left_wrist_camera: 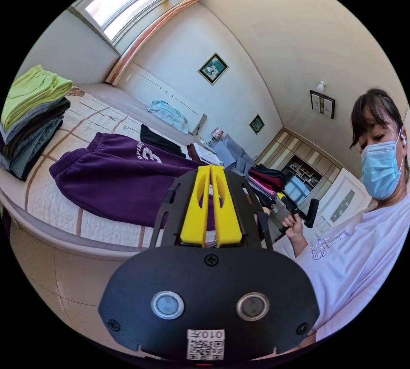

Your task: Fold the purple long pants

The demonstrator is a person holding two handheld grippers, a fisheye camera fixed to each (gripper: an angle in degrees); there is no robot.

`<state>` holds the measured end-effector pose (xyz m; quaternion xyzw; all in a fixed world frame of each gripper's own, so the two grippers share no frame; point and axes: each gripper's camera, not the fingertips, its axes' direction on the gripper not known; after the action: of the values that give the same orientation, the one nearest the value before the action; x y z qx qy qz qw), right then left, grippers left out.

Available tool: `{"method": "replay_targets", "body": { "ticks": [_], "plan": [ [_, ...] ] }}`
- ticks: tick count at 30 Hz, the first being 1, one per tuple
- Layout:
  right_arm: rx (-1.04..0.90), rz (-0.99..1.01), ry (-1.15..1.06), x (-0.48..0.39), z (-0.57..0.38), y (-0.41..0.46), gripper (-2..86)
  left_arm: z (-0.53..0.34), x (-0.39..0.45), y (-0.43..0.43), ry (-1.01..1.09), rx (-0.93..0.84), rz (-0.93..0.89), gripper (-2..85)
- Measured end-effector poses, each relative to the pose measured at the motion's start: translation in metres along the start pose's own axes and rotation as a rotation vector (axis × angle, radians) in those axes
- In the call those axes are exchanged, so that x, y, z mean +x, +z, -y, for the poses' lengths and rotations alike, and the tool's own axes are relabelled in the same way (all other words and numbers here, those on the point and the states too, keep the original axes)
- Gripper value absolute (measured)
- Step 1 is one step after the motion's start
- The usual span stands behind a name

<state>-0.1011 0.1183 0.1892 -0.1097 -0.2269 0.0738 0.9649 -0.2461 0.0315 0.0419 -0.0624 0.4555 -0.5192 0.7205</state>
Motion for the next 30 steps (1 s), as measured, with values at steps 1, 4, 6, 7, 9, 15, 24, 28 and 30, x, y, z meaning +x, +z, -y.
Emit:
{"method": "replay_targets", "body": {
  "ticks": [1, 4, 6, 7, 9, 15, 24, 28, 30],
  "plan": [
    [-0.011, 0.005, -0.012, 0.003, 0.002, 0.003, 2.7, 0.002, 0.001, -0.003, -0.006, 0.006, 0.002, 0.0],
    [-0.015, 0.015, -0.022, 0.011, 0.004, 0.006, 2.7, 0.011, 0.002, -0.007, -0.041, 0.031, -0.043, 0.3],
    [-0.003, 0.016, -0.002, 0.014, 0.002, 0.004, 2.7, 0.025, 0.009, 0.004, -0.038, -0.008, -0.091, 0.9],
    [0.004, 0.014, 0.015, 0.014, 0.0, 0.002, 2.7, 0.03, 0.011, 0.009, -0.03, -0.025, -0.104, 1.1],
    [0.001, 0.013, 0.018, 0.013, -0.006, 0.0, 2.8, 0.047, 0.014, 0.031, 0.0, -0.108, -0.127, 2.9],
    [-0.073, -0.042, 0.046, 0.007, -0.02, -0.009, 3.1, 0.062, -0.031, 0.027, -0.108, -0.075, 0.103, 7.8],
    [-0.131, 0.022, 0.063, 0.029, -0.002, 0.03, 2.7, 0.077, -0.101, -0.046, -0.228, 0.058, 0.613, 13.2],
    [-0.125, 0.059, 0.024, 0.047, 0.028, 0.058, 3.0, 0.093, -0.115, -0.051, -0.293, 0.084, 0.574, 13.3],
    [-0.15, 0.028, 0.008, 0.06, 0.038, 0.074, 3.3, 0.104, -0.118, -0.044, -0.309, 0.066, 0.558, 12.8]
  ]
}}
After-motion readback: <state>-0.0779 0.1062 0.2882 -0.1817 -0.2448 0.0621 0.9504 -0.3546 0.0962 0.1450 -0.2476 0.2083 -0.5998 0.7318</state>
